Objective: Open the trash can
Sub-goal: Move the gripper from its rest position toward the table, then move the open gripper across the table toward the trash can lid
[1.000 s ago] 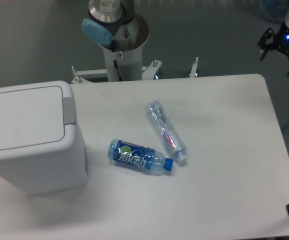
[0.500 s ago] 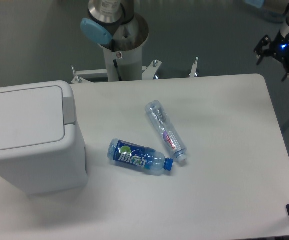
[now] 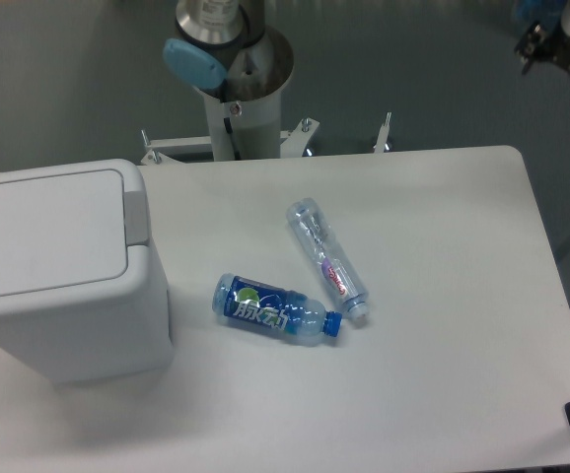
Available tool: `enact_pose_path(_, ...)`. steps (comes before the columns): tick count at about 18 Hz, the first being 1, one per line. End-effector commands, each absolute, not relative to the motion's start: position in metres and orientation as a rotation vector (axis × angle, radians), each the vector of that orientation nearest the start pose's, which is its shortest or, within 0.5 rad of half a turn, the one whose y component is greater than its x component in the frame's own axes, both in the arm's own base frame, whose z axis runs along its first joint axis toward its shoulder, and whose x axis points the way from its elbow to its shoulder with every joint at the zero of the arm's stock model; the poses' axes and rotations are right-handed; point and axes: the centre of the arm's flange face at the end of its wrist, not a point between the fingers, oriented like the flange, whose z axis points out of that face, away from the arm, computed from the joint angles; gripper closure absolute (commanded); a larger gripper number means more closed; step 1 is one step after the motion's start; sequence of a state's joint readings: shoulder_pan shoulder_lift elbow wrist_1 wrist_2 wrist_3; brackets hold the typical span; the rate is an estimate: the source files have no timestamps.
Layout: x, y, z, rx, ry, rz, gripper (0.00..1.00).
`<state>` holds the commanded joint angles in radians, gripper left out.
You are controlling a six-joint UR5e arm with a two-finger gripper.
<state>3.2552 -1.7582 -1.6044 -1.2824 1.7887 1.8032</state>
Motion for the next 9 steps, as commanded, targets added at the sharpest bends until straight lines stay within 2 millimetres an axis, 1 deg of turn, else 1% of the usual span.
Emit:
enact_pose_path(1, -0.566, 0.058, 0.411, -3.335, 0.023, 0.095, 0.00)
enact_pose_path(2, -0.551, 0.078, 0.423, -3.272, -0.107, 0.150, 0.00)
enact_pose_path(3, -0.533, 0.102, 0.434, -3.201, -0.195, 0.186, 0.00)
enact_pose_path(5, -0.495, 0.145, 0.453, -3.055, -0.415, 0.220, 0.00)
enact_pose_path(6, -0.480, 0.165, 0.465, -2.992, -0.498, 0.233, 0.00)
enact_pose_path(7, -0.468, 0.187, 0.471, -2.946, -0.537, 0.228, 0.00)
enact_pose_path(9, -0.445, 0.224, 0.483, -2.877, -0.627, 0.203, 0.00)
